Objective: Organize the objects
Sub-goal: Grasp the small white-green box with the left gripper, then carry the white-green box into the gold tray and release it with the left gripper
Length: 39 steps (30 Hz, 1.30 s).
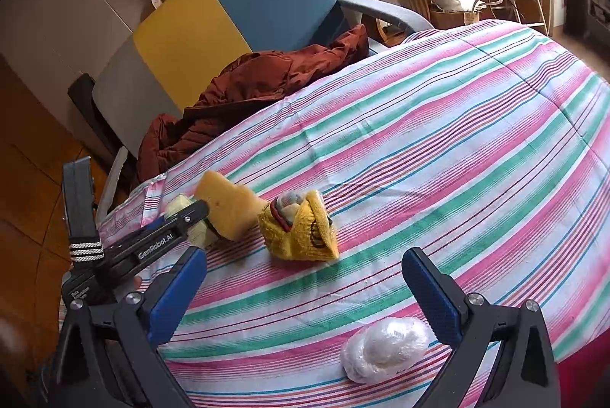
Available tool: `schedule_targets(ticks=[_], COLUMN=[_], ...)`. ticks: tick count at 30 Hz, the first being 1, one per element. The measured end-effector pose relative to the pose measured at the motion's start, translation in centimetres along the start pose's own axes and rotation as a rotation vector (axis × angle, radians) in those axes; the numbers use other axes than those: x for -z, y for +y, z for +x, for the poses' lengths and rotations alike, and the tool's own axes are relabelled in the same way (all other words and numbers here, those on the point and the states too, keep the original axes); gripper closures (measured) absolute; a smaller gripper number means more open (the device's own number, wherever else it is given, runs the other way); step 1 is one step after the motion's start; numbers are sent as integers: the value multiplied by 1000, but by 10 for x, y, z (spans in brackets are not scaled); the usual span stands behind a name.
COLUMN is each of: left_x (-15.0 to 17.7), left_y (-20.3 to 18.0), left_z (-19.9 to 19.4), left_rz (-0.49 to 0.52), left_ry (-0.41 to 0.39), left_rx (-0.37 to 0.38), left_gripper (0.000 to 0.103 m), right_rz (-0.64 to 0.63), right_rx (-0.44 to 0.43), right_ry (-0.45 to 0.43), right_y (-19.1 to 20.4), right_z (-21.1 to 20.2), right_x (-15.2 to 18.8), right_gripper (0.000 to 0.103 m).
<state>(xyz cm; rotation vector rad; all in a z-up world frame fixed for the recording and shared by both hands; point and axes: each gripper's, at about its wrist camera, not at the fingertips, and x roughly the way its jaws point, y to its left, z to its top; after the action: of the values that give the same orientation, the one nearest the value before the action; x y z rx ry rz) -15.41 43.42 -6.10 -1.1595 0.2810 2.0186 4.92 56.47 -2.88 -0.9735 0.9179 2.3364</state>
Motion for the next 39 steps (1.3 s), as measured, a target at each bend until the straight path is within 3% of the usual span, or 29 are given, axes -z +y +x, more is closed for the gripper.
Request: schedule_targets(ticks=[7,14,24,31,39], left_x=[19,60,105,122,136], left_y=[-5,-20,-6,6,9], left_z=[-38,-87,-129,-149,-166], left_rz=[19,114,83,74,81], left_ry=[-60,-119,-131,-145,-167], left_rx=[33,-7,-39,-70,-82], left_gripper=[61,61,61,61,61], right_rz=[-29,-65,-228,-351,-357], right_rx=[17,28,0,20,59], right_ry=[2,13,22,-30,9], right_y=[5,10,41,64,61], right_z=[2,6,12,13,25], right_x=[1,4,16,28,28], right_gripper=[0,0,0,0,0])
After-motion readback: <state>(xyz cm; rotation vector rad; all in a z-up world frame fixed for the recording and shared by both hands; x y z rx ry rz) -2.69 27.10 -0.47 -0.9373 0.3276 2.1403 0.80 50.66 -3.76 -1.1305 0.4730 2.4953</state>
